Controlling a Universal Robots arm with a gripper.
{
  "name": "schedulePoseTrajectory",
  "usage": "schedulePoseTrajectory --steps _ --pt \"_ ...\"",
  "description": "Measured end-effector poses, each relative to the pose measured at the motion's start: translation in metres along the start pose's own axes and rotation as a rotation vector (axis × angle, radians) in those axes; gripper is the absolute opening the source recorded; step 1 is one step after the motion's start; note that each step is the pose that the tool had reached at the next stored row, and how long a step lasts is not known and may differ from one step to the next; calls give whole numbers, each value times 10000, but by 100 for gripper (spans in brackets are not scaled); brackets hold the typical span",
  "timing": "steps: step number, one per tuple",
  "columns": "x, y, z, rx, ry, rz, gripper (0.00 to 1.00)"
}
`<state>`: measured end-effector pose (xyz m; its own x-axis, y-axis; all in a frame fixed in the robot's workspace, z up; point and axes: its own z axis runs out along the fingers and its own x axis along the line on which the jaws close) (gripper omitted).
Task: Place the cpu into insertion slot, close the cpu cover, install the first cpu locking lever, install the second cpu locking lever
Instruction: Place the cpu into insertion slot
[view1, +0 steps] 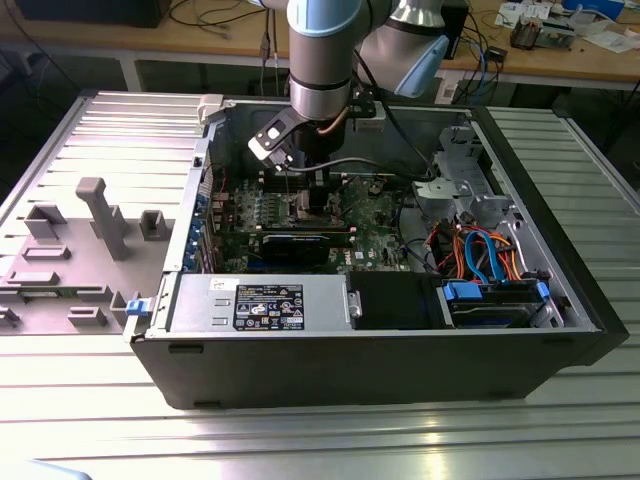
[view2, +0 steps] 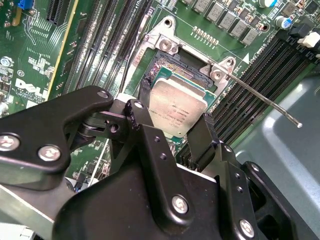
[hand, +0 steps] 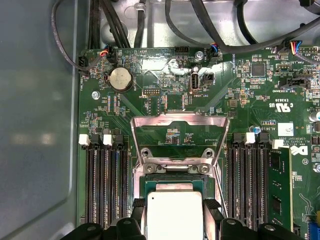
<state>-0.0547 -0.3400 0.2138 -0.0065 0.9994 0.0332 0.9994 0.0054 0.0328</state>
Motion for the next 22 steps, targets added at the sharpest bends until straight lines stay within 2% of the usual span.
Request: schedulePoseTrajectory --steps 7,12,17,18,20,21,22 --pt "0 0 0 -1 1 0 54" --pt "-1 -2 50 -2 -5 0 54" --pt "-2 -7 61 -29 -171 114 54" --pt "-2 -9 62 -66 -177 123 54" --pt "-1 -24 74 -210 -175 121 54" --pt "-2 -36 81 -255 -175 123 54" --pt "-2 -45 85 -264 -175 127 54"
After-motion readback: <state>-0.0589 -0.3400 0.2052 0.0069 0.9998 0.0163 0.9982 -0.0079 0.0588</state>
